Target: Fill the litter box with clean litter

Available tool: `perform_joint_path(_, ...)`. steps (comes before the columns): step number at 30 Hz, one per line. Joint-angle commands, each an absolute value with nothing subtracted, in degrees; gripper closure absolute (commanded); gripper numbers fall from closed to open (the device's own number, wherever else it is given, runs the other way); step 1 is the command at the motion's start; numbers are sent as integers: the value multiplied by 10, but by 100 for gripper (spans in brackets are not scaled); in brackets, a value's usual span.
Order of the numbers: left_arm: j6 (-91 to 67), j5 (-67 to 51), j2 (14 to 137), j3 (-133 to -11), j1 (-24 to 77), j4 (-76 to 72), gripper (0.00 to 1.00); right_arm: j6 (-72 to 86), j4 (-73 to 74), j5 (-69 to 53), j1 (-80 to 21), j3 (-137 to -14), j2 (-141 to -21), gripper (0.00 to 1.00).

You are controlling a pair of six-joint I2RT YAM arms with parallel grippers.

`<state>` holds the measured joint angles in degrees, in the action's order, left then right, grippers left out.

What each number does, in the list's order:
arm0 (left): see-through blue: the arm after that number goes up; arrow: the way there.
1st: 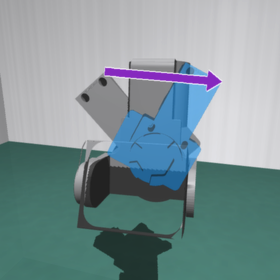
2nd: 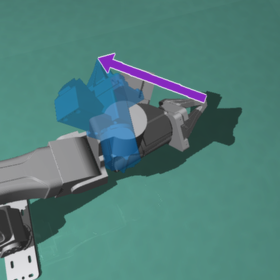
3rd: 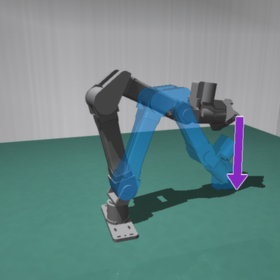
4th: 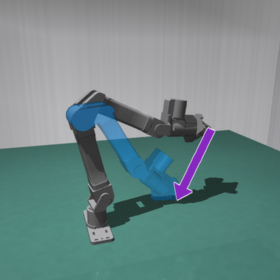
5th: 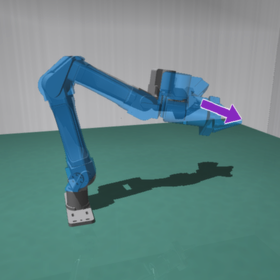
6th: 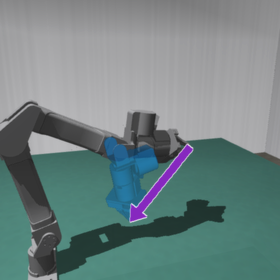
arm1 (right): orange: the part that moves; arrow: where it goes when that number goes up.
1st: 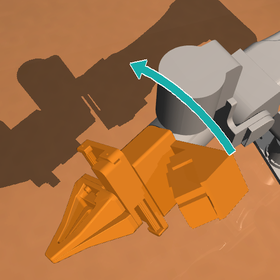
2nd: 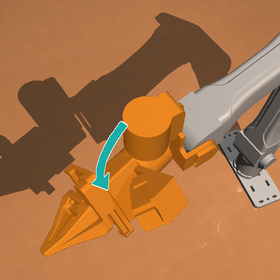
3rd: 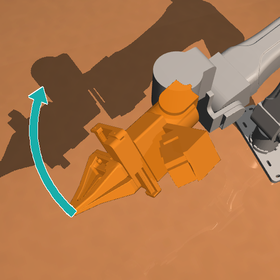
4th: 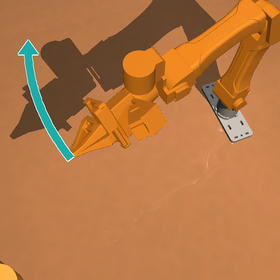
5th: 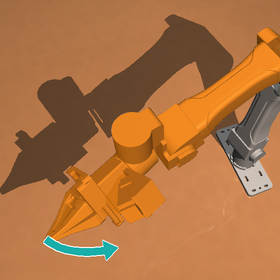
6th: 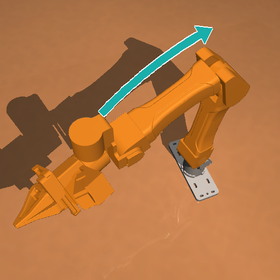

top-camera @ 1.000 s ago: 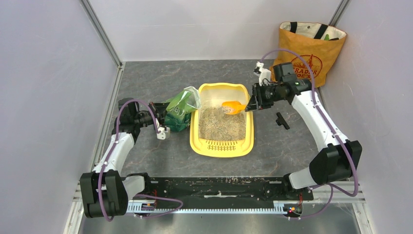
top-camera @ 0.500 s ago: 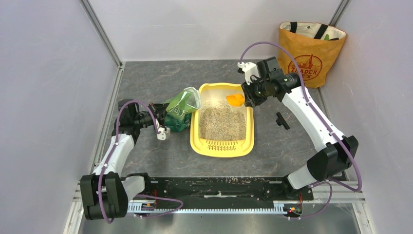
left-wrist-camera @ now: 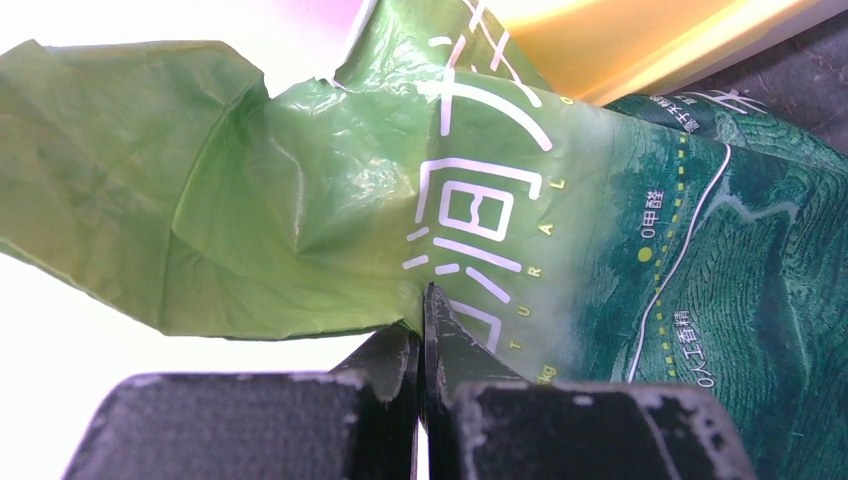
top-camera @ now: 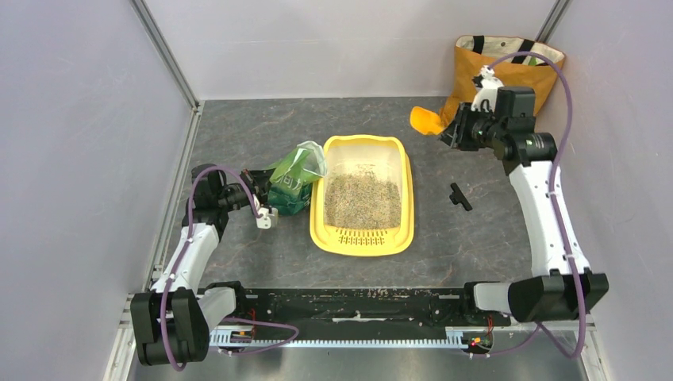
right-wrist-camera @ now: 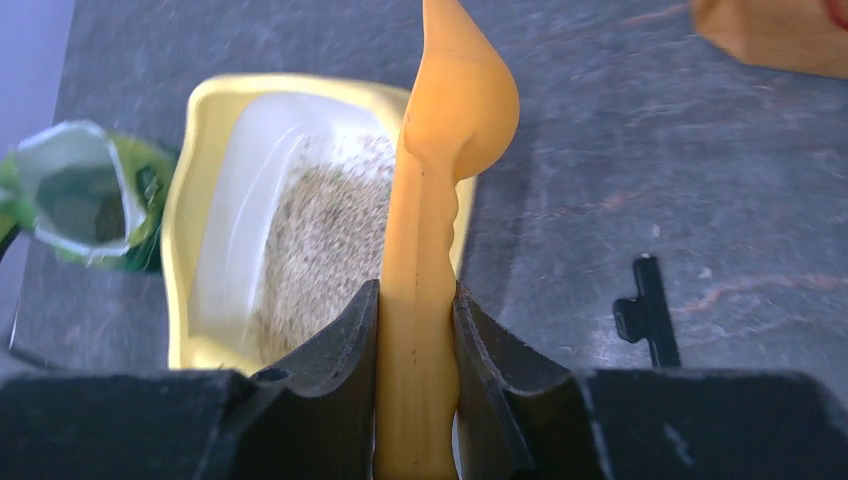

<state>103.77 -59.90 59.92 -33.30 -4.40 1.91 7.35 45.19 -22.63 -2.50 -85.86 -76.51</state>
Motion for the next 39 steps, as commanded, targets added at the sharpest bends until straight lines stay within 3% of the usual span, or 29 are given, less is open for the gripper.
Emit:
perform_joint_path(1, 1014, -610, 586, -328, -42, -30, 98, 154, 372, -116, -10, -802, -717, 100)
perform_joint_path(7, 1004, -611, 589, -327, -42, -40, 98, 181, 323, -45, -4, -695, -735, 100)
perform_joint_path(19, 972, -593, 583, -325, -42, -55, 98, 245, 136, -100, -4, -579, -839, 99)
perform_joint_path(24, 966, -586, 588, -324, -43, -59, 98, 283, 179, -125, -4, -571, -856, 80)
perform_joint_path(26, 965, -586, 591, -324, -43, -60, 98, 298, 210, -125, -4, -571, -857, 66)
perform_joint_path(31, 963, -584, 593, -320, -43, -67, 98, 319, 269, -132, -4, -568, -847, 43)
perform_joint_path(36, 957, -581, 592, -320, -43, -70, 98, 310, 335, -128, 10, -587, -827, 27)
perform_joint_path(39, 903, -578, 587, -329, -44, -76, 98, 248, 347, -148, 18, -620, -798, 22)
